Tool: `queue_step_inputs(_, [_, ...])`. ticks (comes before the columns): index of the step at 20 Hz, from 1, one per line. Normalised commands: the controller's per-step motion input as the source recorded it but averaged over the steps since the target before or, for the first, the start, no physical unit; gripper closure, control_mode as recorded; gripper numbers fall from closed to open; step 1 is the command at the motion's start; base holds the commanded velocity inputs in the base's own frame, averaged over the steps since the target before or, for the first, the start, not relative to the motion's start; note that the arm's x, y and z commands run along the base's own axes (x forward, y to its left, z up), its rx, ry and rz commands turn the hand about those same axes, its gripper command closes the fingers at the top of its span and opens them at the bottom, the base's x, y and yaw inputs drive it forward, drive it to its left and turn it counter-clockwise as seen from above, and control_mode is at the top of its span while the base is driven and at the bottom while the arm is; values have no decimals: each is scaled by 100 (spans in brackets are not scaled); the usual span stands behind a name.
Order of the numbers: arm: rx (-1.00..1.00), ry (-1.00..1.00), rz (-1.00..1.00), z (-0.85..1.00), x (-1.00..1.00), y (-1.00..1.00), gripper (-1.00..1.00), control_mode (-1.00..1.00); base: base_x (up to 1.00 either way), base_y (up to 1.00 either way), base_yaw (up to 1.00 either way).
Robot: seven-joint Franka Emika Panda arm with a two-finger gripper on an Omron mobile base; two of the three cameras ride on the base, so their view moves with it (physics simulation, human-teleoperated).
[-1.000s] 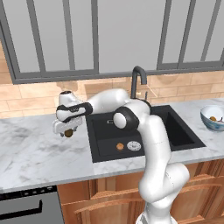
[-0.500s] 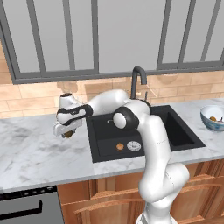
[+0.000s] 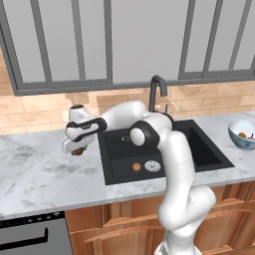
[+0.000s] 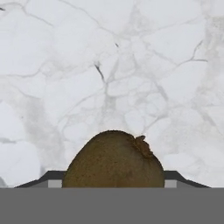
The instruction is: There is a mixed pile of frozen fruits and vegetables on the counter. Locate all the frozen vegetables and place the items in a bowl on the counter. Take all the frozen fruits and defrost them in a running sink.
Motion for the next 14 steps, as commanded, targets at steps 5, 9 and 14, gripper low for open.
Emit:
queue_step_inputs(5, [6,-2,5,8,-7,-31,100,-100,0,0,0])
queue_step_inputs(9, [3,0,1,26,-10,-36,100,-100,0,0,0])
queue_step_inputs(14, [1,0,-1,30,-7,-38,100,-100,0,0,0])
